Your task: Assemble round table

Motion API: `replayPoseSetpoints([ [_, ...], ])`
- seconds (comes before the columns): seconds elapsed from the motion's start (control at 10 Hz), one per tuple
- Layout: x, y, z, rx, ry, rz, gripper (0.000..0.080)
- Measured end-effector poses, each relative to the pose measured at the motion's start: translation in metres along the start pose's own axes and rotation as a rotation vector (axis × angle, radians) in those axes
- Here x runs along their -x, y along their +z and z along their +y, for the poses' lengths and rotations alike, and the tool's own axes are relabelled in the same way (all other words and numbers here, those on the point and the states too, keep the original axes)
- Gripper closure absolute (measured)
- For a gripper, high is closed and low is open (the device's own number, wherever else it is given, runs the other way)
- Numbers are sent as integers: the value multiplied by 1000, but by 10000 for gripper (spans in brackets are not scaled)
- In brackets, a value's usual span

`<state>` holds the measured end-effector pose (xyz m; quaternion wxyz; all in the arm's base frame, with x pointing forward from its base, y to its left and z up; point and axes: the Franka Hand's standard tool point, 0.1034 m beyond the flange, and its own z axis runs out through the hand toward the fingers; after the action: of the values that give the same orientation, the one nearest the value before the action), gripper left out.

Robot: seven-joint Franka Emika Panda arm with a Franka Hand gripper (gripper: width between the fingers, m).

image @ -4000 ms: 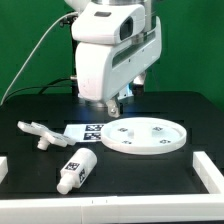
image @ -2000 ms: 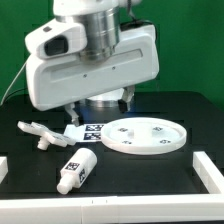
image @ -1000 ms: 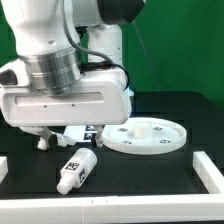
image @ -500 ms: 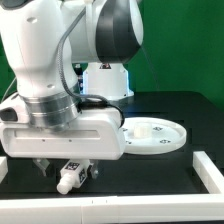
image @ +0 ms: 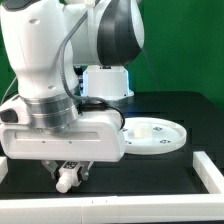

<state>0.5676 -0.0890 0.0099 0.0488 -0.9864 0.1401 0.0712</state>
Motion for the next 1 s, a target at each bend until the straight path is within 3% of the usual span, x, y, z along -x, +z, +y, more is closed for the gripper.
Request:
replayPoseSetpoints([
  [0.2, 4, -8, -3, 9, -143, -2, 482],
  [0.4, 18, -23, -2, 15, -488, -3, 482],
  [0.5, 18, -28, -2, 32, -653, -1, 482],
  [0.6, 16, -29, -2, 47, -775, -1, 482],
  [0.9, 17, -28, 0, 50, -996, -10, 482],
  [1.0, 15, -27, 6, 65, -1208, -2, 482],
])
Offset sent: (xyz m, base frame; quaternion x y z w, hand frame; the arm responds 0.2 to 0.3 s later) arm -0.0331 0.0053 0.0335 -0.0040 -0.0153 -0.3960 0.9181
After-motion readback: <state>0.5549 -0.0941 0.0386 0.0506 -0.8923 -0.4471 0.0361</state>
